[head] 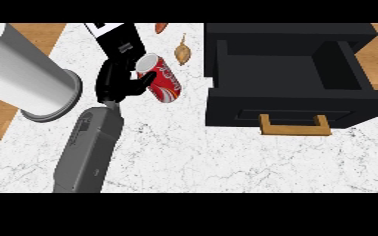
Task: Pick up the can, place it into the drawer and close the drawer
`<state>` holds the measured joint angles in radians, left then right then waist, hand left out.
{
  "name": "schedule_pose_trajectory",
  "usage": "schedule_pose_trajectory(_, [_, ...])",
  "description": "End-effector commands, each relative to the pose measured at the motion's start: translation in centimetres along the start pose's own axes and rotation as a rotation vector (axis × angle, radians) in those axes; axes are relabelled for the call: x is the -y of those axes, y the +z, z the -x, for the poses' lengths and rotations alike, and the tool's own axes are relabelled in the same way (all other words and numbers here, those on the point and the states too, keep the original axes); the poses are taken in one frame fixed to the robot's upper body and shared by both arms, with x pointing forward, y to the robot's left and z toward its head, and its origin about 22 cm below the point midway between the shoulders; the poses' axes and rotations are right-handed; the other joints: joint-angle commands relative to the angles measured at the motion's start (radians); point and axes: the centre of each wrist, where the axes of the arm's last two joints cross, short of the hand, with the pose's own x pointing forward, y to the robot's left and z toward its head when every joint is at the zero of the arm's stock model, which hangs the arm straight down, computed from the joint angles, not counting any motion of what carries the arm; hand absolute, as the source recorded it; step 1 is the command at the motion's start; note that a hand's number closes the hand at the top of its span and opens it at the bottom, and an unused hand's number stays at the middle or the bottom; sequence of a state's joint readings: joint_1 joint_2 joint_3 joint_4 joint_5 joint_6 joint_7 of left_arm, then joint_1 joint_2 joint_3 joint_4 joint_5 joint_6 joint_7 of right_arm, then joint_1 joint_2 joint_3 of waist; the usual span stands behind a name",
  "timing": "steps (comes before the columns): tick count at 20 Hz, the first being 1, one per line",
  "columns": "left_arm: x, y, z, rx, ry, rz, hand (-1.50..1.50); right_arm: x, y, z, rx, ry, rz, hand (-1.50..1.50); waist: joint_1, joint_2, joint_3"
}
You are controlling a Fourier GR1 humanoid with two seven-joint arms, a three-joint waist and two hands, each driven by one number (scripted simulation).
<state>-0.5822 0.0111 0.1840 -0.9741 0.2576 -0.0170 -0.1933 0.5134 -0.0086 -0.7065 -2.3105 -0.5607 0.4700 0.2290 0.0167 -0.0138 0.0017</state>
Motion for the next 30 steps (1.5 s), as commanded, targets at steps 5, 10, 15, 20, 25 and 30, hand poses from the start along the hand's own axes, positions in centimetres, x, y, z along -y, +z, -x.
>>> schedule_pose_trajectory(5, [5.9, 0.2, -6.8, 0.040, -0.027, -0.004, 1.50, -0.3, -1.6, 0.0, 0.005, -0.011, -0.021, -1.50, -0.015, 0.011, -0.001])
schedule_pose_trajectory(10, [8.4, -0.2, -10.9, 0.054, -0.066, 0.000, 1.50, -0.1, -0.5, -1.0, 0.016, -0.008, -0.014, -1.50, -0.021, 0.011, -0.002])
schedule_pose_trajectory(15, [12.8, -2.0, -9.9, 0.062, -0.087, 0.011, 1.50, 1.0, -1.0, 0.9, 0.013, -0.015, -0.032, -1.50, -0.038, 0.015, -0.001])
schedule_pose_trajectory(20, [16.5, -3.6, -13.6, 0.049, -0.072, 0.008, 1.50, -1.0, -1.2, 0.1, -0.001, -0.025, -0.030, -1.50, -0.034, 0.015, -0.001])
schedule_pose_trajectory(25, [18.7, -3.3, -12.4, 0.048, -0.095, 0.014, 1.50, 0.1, -1.4, 0.4, 0.023, -0.032, -0.031, -1.50, -0.038, 0.014, -0.001])
schedule_pose_trajectory(30, [19.7, -6.4, -13.1, 0.066, -0.112, 0.033, 1.50, -0.4, -0.7, 0.0, 0.028, -0.036, -0.044, -1.50, -0.049, 0.018, -0.001])
